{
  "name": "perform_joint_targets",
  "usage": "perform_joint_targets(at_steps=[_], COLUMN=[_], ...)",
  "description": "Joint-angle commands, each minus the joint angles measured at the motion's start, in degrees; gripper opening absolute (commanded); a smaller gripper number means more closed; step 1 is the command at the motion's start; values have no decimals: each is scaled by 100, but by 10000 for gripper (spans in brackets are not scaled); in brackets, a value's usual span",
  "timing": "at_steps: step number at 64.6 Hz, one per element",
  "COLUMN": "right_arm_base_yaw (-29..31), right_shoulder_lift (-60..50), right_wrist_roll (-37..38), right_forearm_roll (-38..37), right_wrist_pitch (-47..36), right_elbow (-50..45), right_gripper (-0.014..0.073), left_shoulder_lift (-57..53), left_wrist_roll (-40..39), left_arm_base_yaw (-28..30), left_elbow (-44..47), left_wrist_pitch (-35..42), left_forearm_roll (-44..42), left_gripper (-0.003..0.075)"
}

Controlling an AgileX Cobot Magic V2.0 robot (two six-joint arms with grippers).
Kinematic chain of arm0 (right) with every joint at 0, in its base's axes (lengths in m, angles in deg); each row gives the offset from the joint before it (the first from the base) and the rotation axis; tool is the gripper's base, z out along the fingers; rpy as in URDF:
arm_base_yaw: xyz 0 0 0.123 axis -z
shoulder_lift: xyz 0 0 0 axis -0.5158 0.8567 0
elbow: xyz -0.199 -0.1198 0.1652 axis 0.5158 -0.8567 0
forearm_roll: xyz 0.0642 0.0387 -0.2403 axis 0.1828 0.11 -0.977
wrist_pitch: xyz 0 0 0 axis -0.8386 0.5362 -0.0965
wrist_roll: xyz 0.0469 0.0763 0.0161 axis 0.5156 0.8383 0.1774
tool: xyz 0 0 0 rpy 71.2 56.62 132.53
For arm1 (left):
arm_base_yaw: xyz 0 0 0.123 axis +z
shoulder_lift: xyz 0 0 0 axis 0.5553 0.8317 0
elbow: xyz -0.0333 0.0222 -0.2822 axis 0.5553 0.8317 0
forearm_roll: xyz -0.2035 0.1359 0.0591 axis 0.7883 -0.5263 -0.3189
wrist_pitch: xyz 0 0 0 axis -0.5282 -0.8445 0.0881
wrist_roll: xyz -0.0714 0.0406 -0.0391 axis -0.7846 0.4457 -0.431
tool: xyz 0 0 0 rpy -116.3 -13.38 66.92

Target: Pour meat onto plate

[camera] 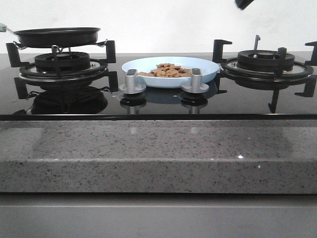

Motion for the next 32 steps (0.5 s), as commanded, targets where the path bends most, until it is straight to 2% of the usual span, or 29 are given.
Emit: perform_joint_targets(at_steps=[1, 32], right_arm_base_yaw=[-109, -129], right_shoulder_lift=[-918, -4422], right_wrist_roll=[-268, -490], right_forearm_roll=[8, -488], right_wrist_pitch=[-1002, -3243], right_elbow=[-699, -4946], right_gripper=[-69, -69], left_shoulder_lift=[39, 39], left_wrist_roll=[-50, -50], left_arm_base_yaw=[-40, -40], left_elbow=[-160, -160], left_wrist_pitch=[475, 475], left_forearm_roll=[1, 20], left_gripper=[-20, -20])
